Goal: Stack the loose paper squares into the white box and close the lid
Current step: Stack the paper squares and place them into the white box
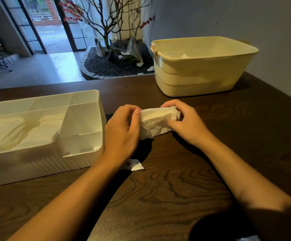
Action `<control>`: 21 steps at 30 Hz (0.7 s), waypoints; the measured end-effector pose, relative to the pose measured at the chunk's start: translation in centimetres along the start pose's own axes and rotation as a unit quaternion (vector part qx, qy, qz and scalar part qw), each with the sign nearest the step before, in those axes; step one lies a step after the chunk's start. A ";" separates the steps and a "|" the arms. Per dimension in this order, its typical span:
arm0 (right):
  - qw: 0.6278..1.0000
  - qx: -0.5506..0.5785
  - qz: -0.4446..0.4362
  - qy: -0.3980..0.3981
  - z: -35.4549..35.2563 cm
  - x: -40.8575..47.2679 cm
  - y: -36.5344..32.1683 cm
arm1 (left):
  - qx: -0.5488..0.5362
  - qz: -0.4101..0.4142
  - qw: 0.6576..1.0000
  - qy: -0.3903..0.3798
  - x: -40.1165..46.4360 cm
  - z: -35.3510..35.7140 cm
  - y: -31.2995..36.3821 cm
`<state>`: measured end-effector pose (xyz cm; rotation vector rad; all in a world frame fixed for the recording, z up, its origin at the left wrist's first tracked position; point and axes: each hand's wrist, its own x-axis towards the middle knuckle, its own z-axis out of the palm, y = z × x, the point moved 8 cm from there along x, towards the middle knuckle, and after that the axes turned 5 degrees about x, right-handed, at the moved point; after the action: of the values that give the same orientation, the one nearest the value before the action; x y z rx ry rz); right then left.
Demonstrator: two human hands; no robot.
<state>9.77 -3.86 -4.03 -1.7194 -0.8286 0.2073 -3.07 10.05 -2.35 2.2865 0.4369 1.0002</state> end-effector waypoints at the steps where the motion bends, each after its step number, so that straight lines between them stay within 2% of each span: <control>1: 1.000 0.004 0.004 -0.005 0.0 0.0 0.0 | -0.033 -0.013 0.999 -0.001 0.1 0.0 -0.2; 4: 0.999 0.033 0.017 -0.037 0.3 0.0 -0.2 | -0.130 -0.045 0.990 -0.021 0.2 0.5 -0.3; 9: 0.997 0.058 0.038 -0.045 0.4 0.3 0.5 | -0.214 -0.131 0.968 -0.028 0.1 1.5 -2.3; 11: 0.996 0.064 0.053 -0.026 0.0 0.4 1.0 | -0.200 -0.141 0.969 -0.025 0.1 1.4 -2.9; 15: 0.990 0.104 0.092 0.001 -0.7 0.7 1.8 | -0.144 -0.097 0.984 -0.032 0.0 1.7 -2.2; 21: 0.992 0.089 0.078 -0.052 -0.4 0.7 1.7 | -0.152 -0.113 0.978 -0.092 -0.1 2.7 -2.7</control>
<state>11.20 -3.91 -5.29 -1.6162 -0.7287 0.4668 -1.32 11.00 -5.61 1.9806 0.4218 0.6833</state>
